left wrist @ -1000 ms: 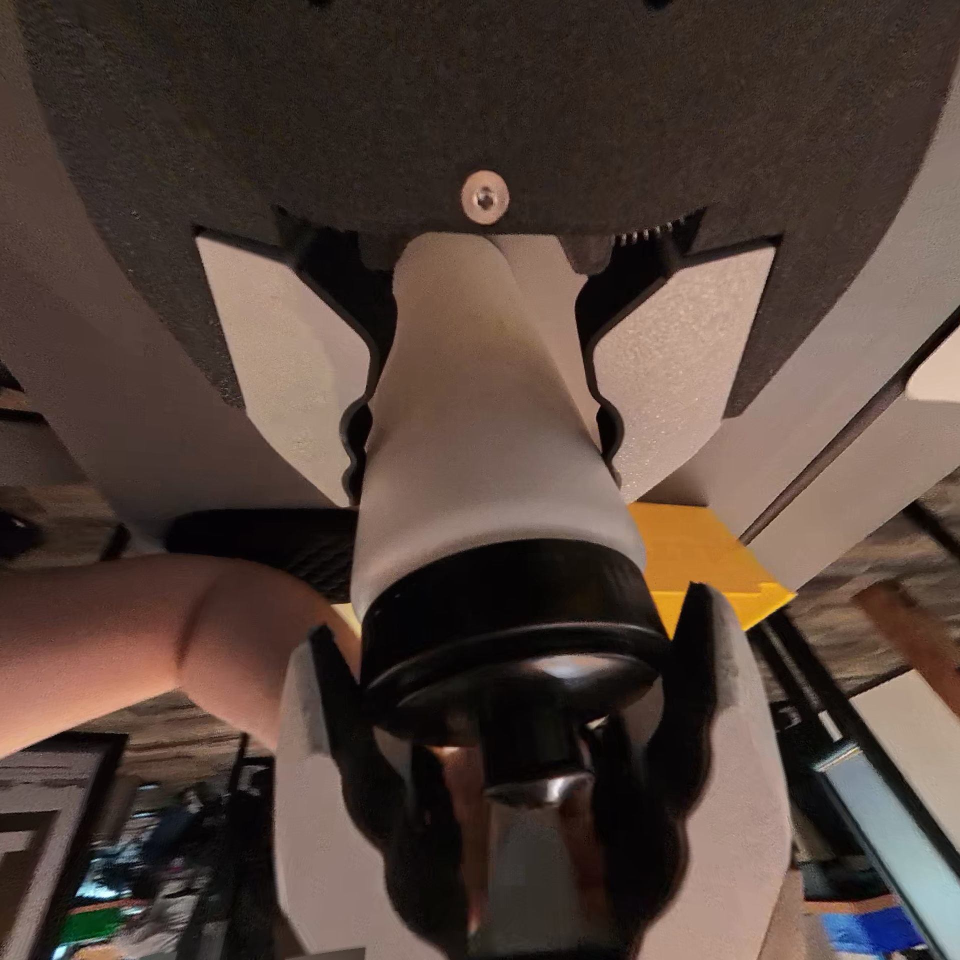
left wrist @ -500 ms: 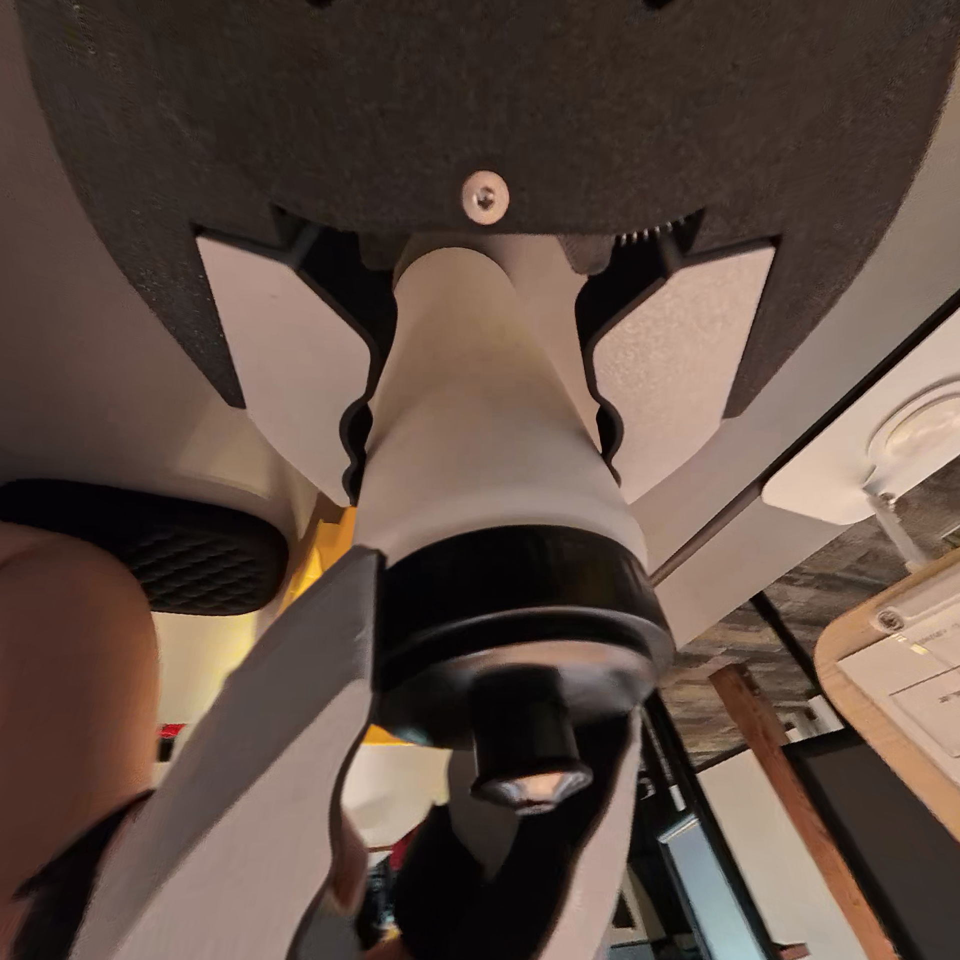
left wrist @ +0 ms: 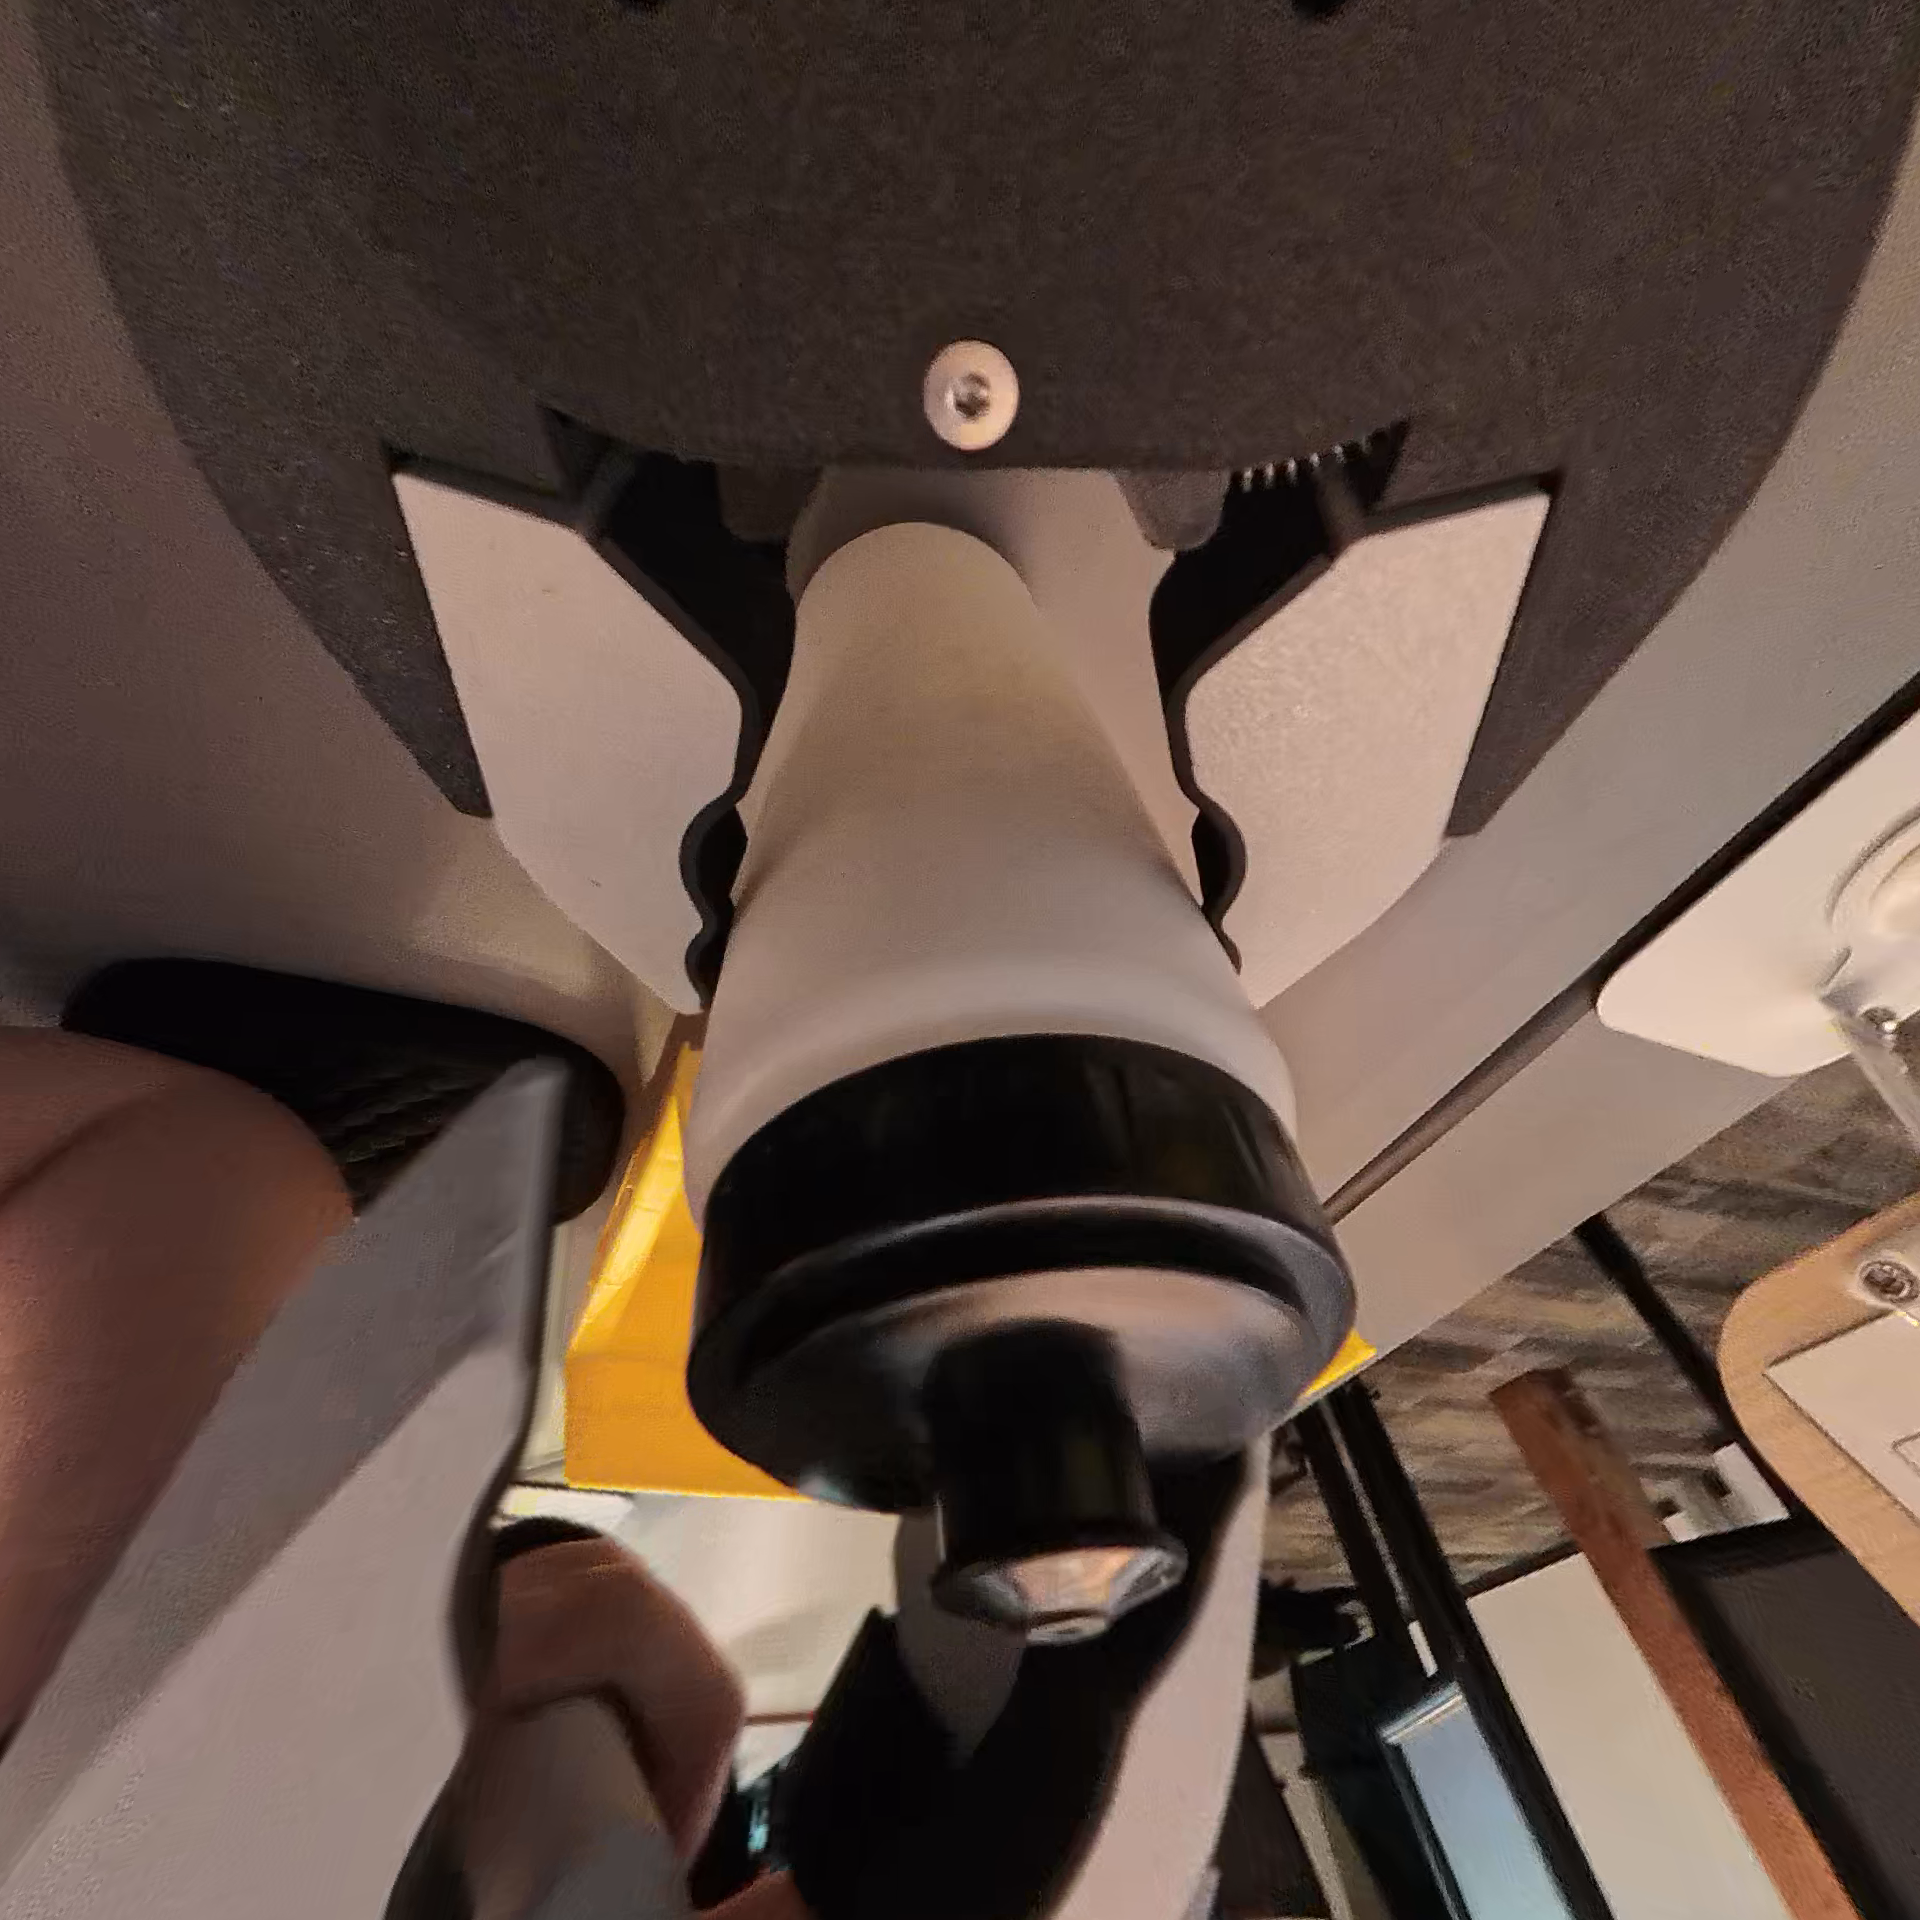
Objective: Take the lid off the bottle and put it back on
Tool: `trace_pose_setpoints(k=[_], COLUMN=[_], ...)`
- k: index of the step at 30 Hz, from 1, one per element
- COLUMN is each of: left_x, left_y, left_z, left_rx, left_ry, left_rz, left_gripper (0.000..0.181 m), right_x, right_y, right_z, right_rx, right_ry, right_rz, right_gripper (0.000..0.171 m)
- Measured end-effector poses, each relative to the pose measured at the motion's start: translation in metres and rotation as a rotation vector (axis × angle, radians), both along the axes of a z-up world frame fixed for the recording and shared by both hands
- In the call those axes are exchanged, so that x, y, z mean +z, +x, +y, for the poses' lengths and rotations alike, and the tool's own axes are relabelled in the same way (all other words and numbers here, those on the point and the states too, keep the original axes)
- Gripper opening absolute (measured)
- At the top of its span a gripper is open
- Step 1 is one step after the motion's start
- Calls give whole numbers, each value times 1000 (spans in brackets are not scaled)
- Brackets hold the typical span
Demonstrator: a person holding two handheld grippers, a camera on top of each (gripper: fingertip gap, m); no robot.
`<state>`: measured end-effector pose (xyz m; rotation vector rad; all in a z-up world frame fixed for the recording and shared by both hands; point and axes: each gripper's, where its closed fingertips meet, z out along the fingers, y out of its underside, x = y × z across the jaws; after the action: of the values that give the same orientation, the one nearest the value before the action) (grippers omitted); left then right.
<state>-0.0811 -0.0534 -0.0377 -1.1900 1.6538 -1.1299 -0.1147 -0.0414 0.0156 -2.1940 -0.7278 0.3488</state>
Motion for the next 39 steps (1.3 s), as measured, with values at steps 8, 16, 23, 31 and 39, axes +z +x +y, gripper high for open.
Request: trace_pose_setpoints(k=[8,16,23,31,39], left_x=[-1,-1,-1,0,-1], left_y=[-12,-5,-1,-13,-4], left_z=[-41,-23,2,-48,-14], left_rx=[-255,-138,21,-247,-79], left_ry=[-2,-16,-5,73,-9], left_rz=[27,-2,13,2,18], left_gripper=[86,86,86,86,86], right_x=[-3,5,4,5,7], right_y=[-6,-5,2,-13,-6], right_z=[-34,-25,6,-46,-10], right_rx=[325,411,45,585,352], right_ry=[-6,27,37,121,108], right_rz=[-63,148,42,27,82], right_gripper=[75,84,74,75,87])
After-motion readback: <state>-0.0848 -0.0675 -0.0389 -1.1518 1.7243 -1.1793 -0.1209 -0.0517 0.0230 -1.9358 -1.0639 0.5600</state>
